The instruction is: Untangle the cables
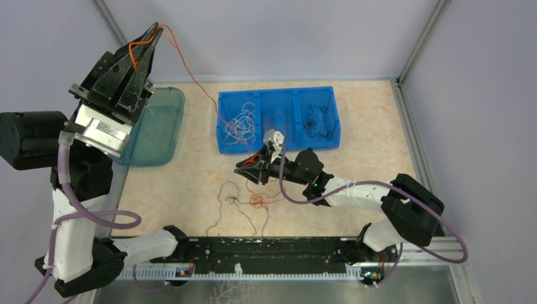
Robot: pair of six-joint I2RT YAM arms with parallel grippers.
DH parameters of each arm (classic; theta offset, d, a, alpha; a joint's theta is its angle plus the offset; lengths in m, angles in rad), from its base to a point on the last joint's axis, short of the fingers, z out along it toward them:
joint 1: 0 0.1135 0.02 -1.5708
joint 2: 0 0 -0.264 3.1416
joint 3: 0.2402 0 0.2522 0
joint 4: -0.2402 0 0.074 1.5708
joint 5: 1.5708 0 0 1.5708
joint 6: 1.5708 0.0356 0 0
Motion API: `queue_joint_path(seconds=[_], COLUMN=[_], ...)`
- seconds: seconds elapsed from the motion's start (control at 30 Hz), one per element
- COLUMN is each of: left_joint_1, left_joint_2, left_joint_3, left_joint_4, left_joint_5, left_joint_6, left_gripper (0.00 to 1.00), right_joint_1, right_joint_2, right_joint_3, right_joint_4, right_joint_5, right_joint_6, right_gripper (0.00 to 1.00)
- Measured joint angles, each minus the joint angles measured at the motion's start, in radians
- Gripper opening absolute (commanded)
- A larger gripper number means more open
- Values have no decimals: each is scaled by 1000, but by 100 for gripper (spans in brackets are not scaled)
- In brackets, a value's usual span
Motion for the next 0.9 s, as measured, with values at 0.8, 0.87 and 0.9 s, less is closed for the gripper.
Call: queue_joint_path(seconds=[0.8,0.87,0.9], left_joint_1=[0,0,0], left_joint_2=[63,44,28], left_joint_3=[103,92,70], left_joint_4=[179,145,132], left_joint_5=[-2,10,16], left_joint_6=[264,242,230], left_gripper=[0,0,0], right_joint_1=[-24,-27,-27], right_joint_2=[171,138,108], right_joint_3=[-328,-319,-307], right_joint_4=[209,189,168], right_joint_5=[150,149,144], right_joint_6=[109,112,110], right_gripper=[74,80,84])
